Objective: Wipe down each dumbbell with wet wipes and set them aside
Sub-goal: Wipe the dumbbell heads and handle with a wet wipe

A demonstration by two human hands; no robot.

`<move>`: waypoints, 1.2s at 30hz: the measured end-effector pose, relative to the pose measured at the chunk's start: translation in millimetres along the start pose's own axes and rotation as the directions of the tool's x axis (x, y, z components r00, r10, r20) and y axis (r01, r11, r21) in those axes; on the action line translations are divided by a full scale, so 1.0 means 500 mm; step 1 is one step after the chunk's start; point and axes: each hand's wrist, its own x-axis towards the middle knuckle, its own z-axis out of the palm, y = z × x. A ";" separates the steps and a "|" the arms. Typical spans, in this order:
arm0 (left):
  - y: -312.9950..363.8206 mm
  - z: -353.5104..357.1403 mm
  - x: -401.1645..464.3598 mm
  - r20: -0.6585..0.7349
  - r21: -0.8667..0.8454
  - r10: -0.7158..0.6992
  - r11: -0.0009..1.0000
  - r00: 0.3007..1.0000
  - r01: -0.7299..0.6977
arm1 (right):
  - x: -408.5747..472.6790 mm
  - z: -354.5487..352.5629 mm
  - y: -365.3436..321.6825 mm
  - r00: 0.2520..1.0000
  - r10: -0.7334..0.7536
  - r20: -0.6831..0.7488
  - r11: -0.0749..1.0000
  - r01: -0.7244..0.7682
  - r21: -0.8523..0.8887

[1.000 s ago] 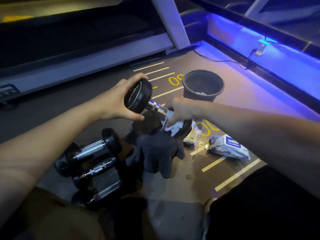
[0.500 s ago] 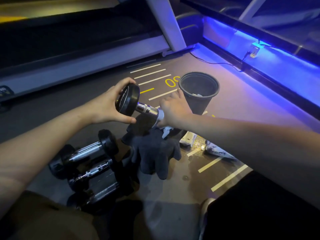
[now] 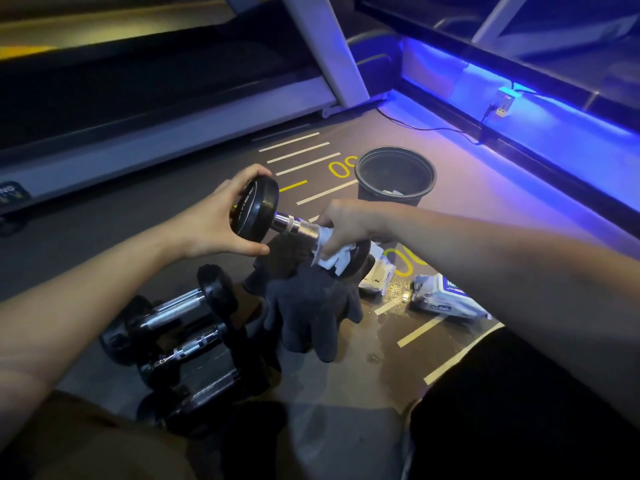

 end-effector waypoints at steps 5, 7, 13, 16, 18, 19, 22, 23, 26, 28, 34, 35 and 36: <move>-0.011 0.000 0.000 0.000 -0.014 -0.006 1.000 1.000 0.006 | -0.008 0.020 0.010 0.990 -0.033 -0.134 0.999 0.029 -0.029; -0.016 0.000 -0.001 0.000 -0.022 -0.002 1.000 1.000 0.002 | -0.016 0.022 0.014 0.979 -0.026 -0.202 0.999 0.017 -0.049; -0.020 0.004 -0.005 -0.024 -0.031 0.009 0.999 1.000 -0.009 | -0.038 0.026 0.023 0.951 0.020 -0.310 0.992 -0.057 -0.112; -0.019 0.005 -0.003 -0.034 -0.022 0.012 1.000 0.999 -0.013 | -0.050 0.033 0.022 0.940 0.055 -0.337 0.992 -0.089 -0.086; -0.017 0.005 -0.004 -0.041 -0.016 0.013 1.000 0.999 -0.013 | -0.054 0.042 0.019 0.933 0.088 -0.349 0.989 -0.123 -0.079; -0.016 0.006 -0.004 -0.045 -0.014 0.011 1.000 0.999 -0.012 | -0.056 0.046 0.017 0.927 0.109 -0.360 0.985 -0.148 -0.084; -0.015 0.005 -0.008 -0.040 -0.004 0.002 1.000 0.999 -0.003 | -0.061 0.052 0.013 0.899 0.160 -0.407 0.969 -0.222 -0.110; -0.015 0.004 -0.010 -0.039 -0.003 -0.004 1.000 0.999 0.004 | -0.063 0.053 0.013 0.892 0.171 -0.419 0.967 -0.234 -0.104; -0.013 0.004 -0.015 -0.038 0.012 -0.014 1.000 0.999 0.015 | -0.075 0.054 0.008 0.878 0.208 -0.430 0.962 -0.262 -0.070; -0.012 0.005 -0.017 -0.042 0.019 -0.017 1.000 0.999 0.018 | -0.085 0.051 0.004 0.872 0.234 -0.430 0.957 -0.285 -0.060; -0.011 0.005 -0.021 -0.033 0.042 -0.001 0.999 0.999 0.002 | -0.109 0.050 -0.001 0.869 0.378 -0.319 0.925 -0.342 0.165; -0.012 0.006 -0.021 -0.033 0.044 -0.001 0.999 0.999 0.003 | -0.110 0.052 -0.002 0.868 0.403 -0.290 0.909 -0.344 0.234; -0.011 0.006 -0.022 -0.031 0.045 -0.006 0.999 1.000 0.007 | -0.112 0.054 -0.004 0.869 0.424 -0.256 0.888 -0.344 0.305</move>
